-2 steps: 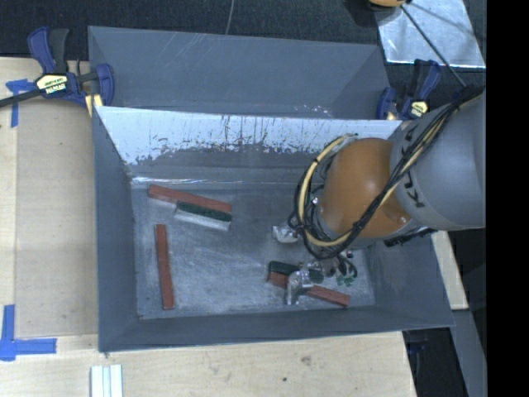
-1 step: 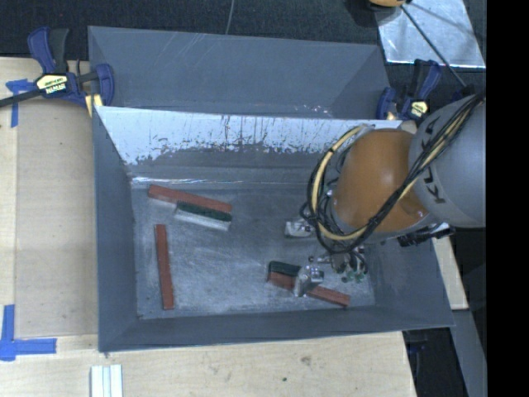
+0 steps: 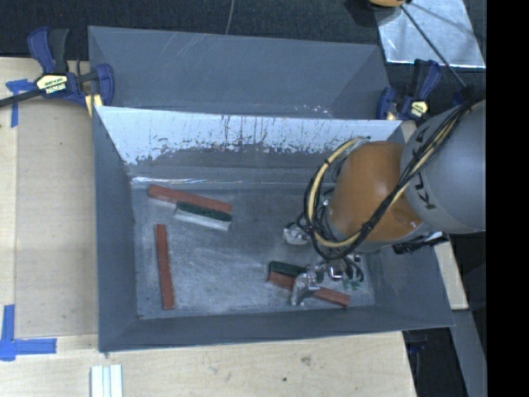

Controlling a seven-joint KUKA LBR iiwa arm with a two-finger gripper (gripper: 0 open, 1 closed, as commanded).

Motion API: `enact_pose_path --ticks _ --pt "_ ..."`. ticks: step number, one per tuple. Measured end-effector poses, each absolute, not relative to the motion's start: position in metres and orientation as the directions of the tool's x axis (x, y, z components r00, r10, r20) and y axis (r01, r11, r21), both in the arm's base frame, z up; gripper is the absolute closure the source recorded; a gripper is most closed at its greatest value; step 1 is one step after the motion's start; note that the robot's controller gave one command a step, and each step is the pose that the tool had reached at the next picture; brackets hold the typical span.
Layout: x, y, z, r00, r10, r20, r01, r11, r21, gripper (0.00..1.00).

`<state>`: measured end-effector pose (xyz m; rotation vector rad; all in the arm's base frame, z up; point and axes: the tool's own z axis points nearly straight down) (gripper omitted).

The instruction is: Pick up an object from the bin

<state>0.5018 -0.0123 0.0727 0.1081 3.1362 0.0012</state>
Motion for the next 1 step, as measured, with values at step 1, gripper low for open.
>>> enact_pose_path --ticks 1 --pt "0.5024 -0.0099 0.077 -0.988 0.154 -0.028 0.154 0.988 0.003 1.0"
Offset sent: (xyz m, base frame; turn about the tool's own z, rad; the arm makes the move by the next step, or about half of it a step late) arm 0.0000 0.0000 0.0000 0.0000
